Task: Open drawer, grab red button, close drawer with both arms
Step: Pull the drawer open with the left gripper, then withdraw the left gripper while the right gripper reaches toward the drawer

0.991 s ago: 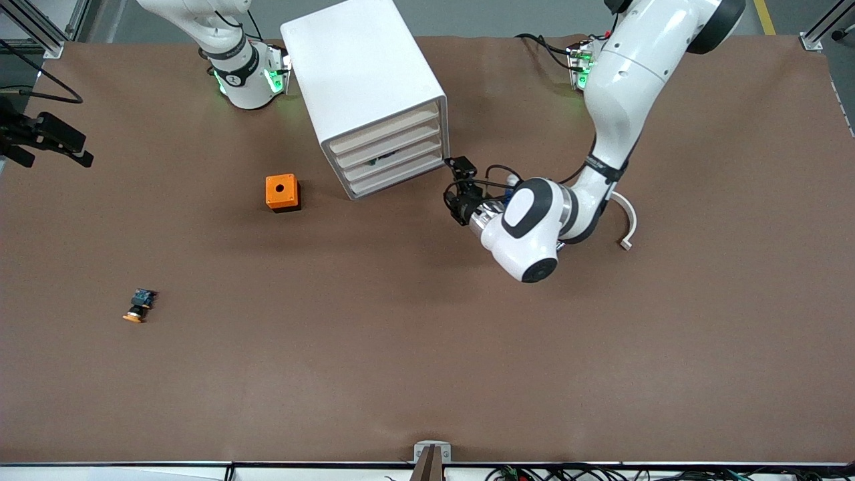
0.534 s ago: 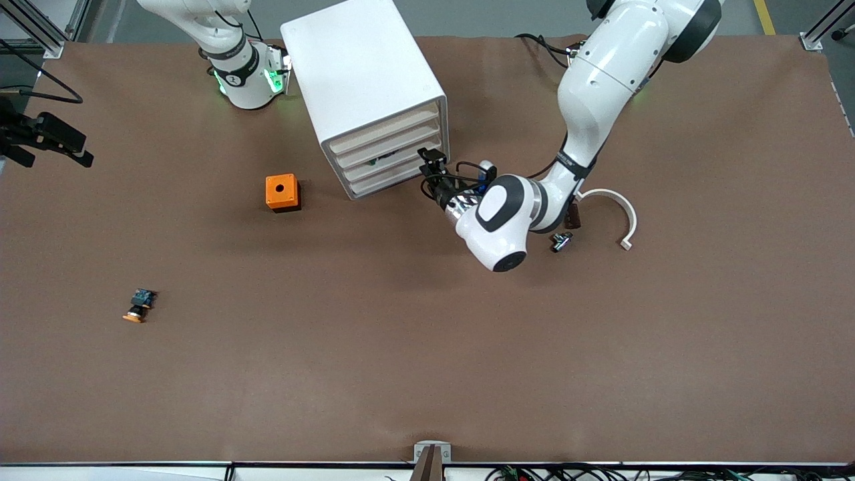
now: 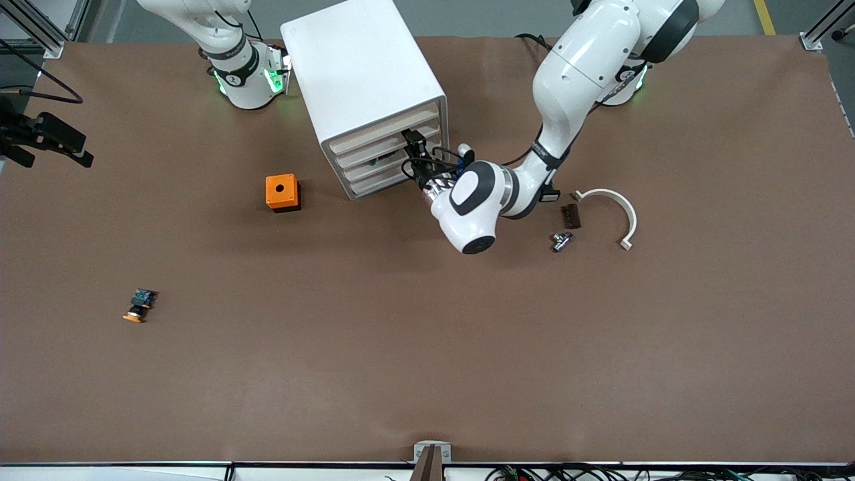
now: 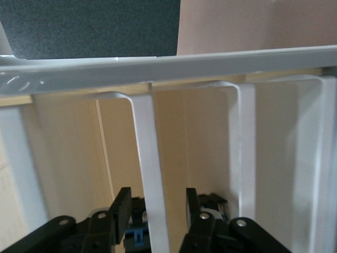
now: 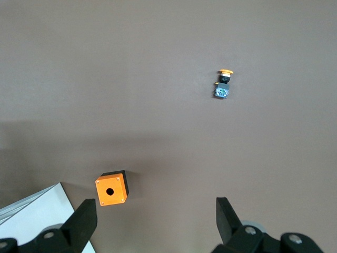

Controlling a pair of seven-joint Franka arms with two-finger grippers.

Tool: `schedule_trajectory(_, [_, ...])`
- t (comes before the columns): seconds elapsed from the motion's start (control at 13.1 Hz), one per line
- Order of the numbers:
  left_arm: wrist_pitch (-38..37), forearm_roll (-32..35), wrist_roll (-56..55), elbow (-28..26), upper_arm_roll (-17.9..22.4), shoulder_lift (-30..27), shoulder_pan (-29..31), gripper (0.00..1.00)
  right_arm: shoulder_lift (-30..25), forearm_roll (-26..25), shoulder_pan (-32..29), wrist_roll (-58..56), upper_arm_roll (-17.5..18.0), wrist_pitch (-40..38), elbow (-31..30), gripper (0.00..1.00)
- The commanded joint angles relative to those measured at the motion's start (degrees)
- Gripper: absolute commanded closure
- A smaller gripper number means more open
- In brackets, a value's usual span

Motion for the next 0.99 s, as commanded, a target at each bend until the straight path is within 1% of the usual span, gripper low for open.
schedule_trajectory(0.0, [-0.8,-1.2,-3.3,1.5,0.3,1.1,-0.2,1.0,-1.2,0.5,0.6,0.2,-0.4,0.5,-1.0,0.0])
schedule_trajectory(0.23, [-0.8,-0.8,-3.2,1.7,1.2,1.1,0.5,1.0,-0.9,0.4,0.6,-0.4,-0.5,0.0,-0.2,0.0])
schedule_trajectory(0.46, [-0.8,-0.5,0.7,4.1,4.0,1.2,4.5,1.0,0.2,0.4,0.5,-0.2,-0.5,-0.2,2.5,0.0])
schedule_trajectory(0.69, [-0.7,-0.7,6.2,6.4,7.2,1.4,8.2,1.0,0.2,0.4,0.4,-0.6,-0.6,-0.9,2.7,0.0])
schedule_trajectory(0.76, [-0.7,-0.7,7.4,7.0,7.3,1.6,9.6,1.0,0.4,0.4,0.4,-0.7,-0.5,-0.9,2.7,0.0])
schedule_trajectory(0.84, [-0.6,-0.6,8.3,7.6,7.3,1.9,10.7,1.0,1.9,0.3,0.7,-0.7,-0.6,-0.8,2.3,0.0])
schedule_trajectory(0.91, [-0.4,-0.6,9.7,7.6,7.4,2.1,11.2,0.98,4.7,-0.3,0.6,-0.6,-0.5,-0.4,3.0,0.0])
